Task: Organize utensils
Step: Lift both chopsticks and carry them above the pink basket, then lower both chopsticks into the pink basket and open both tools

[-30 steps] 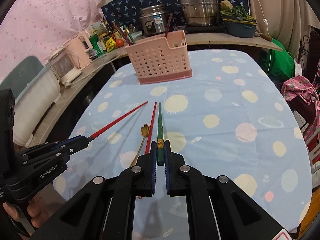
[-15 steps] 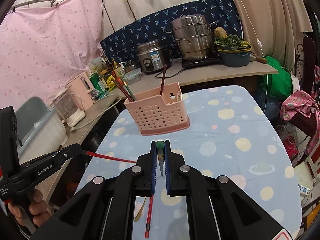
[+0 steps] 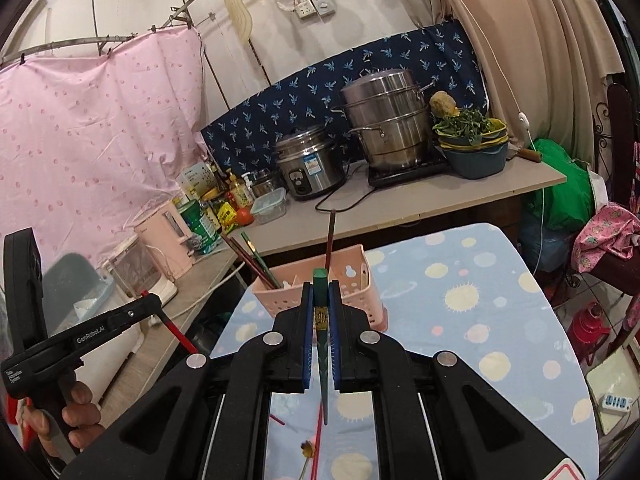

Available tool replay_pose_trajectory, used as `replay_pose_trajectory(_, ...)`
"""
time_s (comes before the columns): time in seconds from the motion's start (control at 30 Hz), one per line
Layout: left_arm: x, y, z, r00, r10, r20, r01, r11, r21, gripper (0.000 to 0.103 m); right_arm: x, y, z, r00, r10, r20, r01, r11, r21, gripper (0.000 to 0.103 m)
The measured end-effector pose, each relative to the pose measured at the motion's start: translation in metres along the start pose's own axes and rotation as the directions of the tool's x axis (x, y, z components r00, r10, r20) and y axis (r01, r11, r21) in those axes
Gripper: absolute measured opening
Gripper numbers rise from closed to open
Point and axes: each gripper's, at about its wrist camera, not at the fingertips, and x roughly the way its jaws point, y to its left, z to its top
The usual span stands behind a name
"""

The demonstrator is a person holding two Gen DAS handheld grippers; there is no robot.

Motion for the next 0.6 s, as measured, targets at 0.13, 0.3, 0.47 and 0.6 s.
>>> replay_pose_trajectory(0.13,-0.002,-0.006,0.041,0.996,-0.004,0.087,0.005,1.000,-0.005,0.007,0.010,0.001,0.034,0.998,0.021,0.067,-0.023,1.000,0.021,0.007)
replay_pose_trajectory(0.3,0.000,-0.008,0.089,0.984,0.000,0.178,0.002,1.000,-0.015,0.007,0.028,0.005,0.078,0.989,0.040,0.140,-0.047,0.998,0.046,0.007)
replay_pose_trajectory(0.47,0.015,-0.007,0.124,0.973,0.024,0.230,-0.022,1.000,-0.012,0.007,0.052,0.012,0.110,0.983,0.037,0.180,-0.045,0.998,0.043,0.007)
replay_pose_trajectory(0.6,0.040,-0.001,0.130,0.973,0.049,0.225,-0.048,0.999,-0.009,0.007,0.082,0.013,0.119,0.986,0.024,0.164,-0.030,0.999,0.033,0.007)
